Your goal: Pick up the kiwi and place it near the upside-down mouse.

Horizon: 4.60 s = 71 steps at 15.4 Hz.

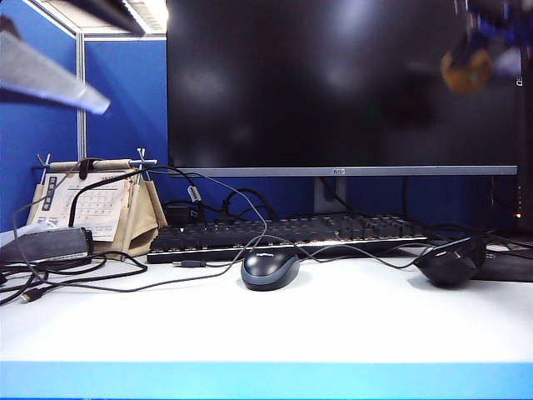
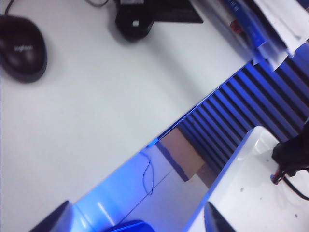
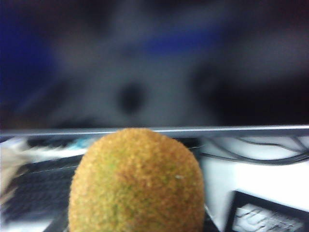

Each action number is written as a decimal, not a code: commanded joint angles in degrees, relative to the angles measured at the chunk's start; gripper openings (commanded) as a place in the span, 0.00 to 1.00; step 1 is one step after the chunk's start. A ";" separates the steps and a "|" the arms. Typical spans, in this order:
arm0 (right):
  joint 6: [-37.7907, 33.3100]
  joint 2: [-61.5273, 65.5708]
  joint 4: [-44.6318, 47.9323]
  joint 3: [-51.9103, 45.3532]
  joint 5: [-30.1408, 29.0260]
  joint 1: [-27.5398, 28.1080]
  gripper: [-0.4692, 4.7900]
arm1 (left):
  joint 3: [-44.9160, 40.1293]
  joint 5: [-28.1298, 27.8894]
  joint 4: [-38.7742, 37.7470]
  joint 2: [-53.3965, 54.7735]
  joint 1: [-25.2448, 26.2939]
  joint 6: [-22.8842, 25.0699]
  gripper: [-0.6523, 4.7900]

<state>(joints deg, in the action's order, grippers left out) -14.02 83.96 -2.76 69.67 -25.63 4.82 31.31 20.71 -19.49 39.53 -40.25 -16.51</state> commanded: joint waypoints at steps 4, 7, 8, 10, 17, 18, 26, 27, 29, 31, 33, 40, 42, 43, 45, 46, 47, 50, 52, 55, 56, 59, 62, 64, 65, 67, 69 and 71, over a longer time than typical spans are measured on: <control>0.57 -22.05 3.30 -20.02 9.31 -10.51 0.48 | 0.20 3.76 1.55 -0.04 -0.02 1.75 0.77; 0.81 -37.42 7.58 -36.87 20.61 -16.90 0.48 | 0.20 4.42 1.29 -0.07 -0.02 3.28 0.77; 0.79 -40.35 7.74 -40.70 23.15 -18.34 0.48 | 0.20 5.25 1.07 -0.04 -0.02 3.26 0.77; 0.52 -44.13 8.07 -49.64 26.25 -20.11 0.48 | 0.17 5.27 0.24 -0.09 -0.02 3.28 0.77; -2.01 -43.71 13.81 -63.08 26.97 -20.09 0.48 | 0.17 6.34 0.24 -0.07 -0.02 4.15 0.77; -2.01 -43.34 14.75 -63.14 26.95 -20.09 0.48 | 0.17 6.32 0.24 -0.07 -0.02 4.15 0.77; 0.61 -17.79 35.23 -63.10 20.33 -20.09 0.48 | 0.17 4.83 0.28 -0.07 -0.02 4.09 0.77; 0.61 -16.96 35.78 -63.10 19.54 -20.09 0.48 | 0.17 4.83 0.28 -0.07 -0.02 4.09 0.77; 0.57 -15.80 37.83 -63.06 17.79 -20.09 0.48 | 0.17 4.83 0.31 -0.07 -0.02 4.11 0.82; 0.61 -15.61 38.71 -63.04 17.88 -20.09 0.49 | 0.20 3.58 0.31 -0.07 -0.02 4.11 0.87; 0.61 -15.45 38.58 -63.04 18.03 -20.09 0.54 | 0.20 3.52 0.35 -0.07 -0.02 4.11 0.87; 1.01 -13.53 39.28 -63.01 17.99 -20.09 0.82 | 0.20 3.02 0.35 -0.09 -0.02 4.11 1.00; 0.98 -13.53 40.89 -63.01 18.01 -20.09 1.00 | 0.22 2.58 0.48 -0.17 -0.02 4.09 1.00; 0.96 -13.55 41.86 -63.01 17.99 -20.09 1.00 | 0.22 2.67 1.09 -0.52 -0.02 4.07 1.00; 0.94 -13.66 44.15 -63.01 17.99 -20.09 1.00 | 0.24 2.40 3.30 -2.47 0.00 4.07 1.00; 0.94 -14.16 44.76 -62.97 18.05 -20.06 1.00 | 0.24 1.62 5.01 -4.13 0.00 4.07 1.00; 0.98 -16.15 44.83 -62.60 18.23 -20.04 1.00 | 0.24 -2.58 6.82 -7.34 0.02 4.35 1.00; 1.01 -22.99 44.74 -62.31 21.57 -19.98 1.00 | 0.26 -9.25 6.49 -13.77 0.02 7.67 0.72; 1.01 -33.62 43.76 -62.31 23.26 -19.89 0.76 | 0.24 -15.69 4.59 -20.20 0.02 9.46 0.37; 0.98 -50.62 32.89 -62.31 23.65 -19.89 0.35 | 0.07 -29.42 -3.48 -26.67 0.02 9.46 0.28; 1.03 -57.35 26.62 -62.31 26.86 -19.89 0.35 | -0.04 -34.53 -6.51 -27.98 0.02 9.49 0.26; 1.92 -84.04 0.76 -62.25 38.23 -19.96 0.36 | -4.66 -44.19 -3.89 -29.29 0.02 9.66 0.26; 6.99 -81.74 -4.52 -60.22 40.00 -19.93 0.42 | -14.64 -45.38 8.61 -29.33 -0.02 9.01 0.26; 7.39 -83.23 -6.34 -60.28 41.07 -19.93 0.42 | -20.06 -45.13 10.58 -29.33 0.02 8.55 0.26; 7.80 -83.47 -8.31 -60.35 42.73 -19.93 0.42 | -21.77 -45.44 10.56 -29.33 0.02 8.61 0.26; 7.80 -83.52 -9.44 -62.23 44.13 -19.96 0.42 | -24.98 -56.26 10.58 -29.33 0.07 8.57 0.26; 7.76 -83.52 -10.88 -63.34 44.11 -19.93 0.42 | -26.95 -59.76 10.56 -29.33 0.07 6.23 0.26; 5.53 -83.54 -12.87 -65.24 43.47 -19.98 0.42 | -30.67 -59.12 11.19 -29.03 0.17 -1.88 0.26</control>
<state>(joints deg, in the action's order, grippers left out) -7.05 0.45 -15.94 4.56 18.20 -15.05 1.04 -38.13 -9.04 10.24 -40.23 -16.47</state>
